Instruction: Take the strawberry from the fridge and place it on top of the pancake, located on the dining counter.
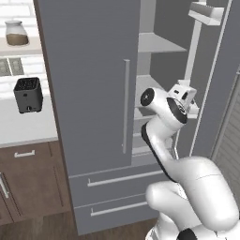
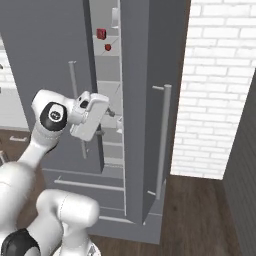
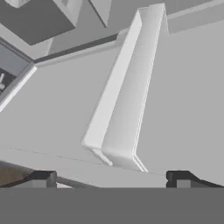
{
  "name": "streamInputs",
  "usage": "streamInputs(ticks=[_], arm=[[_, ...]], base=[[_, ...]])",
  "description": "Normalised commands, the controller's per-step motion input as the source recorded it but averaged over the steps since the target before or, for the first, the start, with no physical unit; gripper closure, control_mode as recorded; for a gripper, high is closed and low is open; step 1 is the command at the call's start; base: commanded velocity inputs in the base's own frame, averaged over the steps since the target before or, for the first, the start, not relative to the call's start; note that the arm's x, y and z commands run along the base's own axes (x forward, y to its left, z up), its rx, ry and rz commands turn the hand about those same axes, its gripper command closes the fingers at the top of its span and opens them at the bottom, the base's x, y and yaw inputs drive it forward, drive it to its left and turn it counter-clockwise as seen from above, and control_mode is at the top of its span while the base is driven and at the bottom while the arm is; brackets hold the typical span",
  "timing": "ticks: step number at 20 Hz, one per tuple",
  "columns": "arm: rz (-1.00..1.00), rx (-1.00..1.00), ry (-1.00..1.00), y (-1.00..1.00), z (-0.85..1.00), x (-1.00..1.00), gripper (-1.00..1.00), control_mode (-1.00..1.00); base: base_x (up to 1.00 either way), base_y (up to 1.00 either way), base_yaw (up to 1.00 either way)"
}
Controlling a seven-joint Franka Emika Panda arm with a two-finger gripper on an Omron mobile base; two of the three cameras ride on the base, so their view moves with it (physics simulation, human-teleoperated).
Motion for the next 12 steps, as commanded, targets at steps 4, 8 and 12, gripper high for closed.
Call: streamInputs(ticks=[4,8,12], arm=[[-0.01,0.0,0.01,-0.17,-0.16,0.68,-1.0,-1.0],[-0.1,0.0,0.06,-0.46,-0.28,0.03,-1.0,-1.0],[-0.14,0.0,0.04,-0.7,-0.2,0.0,-1.0,-1.0]], base=[[0.0,0.0,0.0],[0.0,0.0,0.0],[0.0,0.0,0.0]])
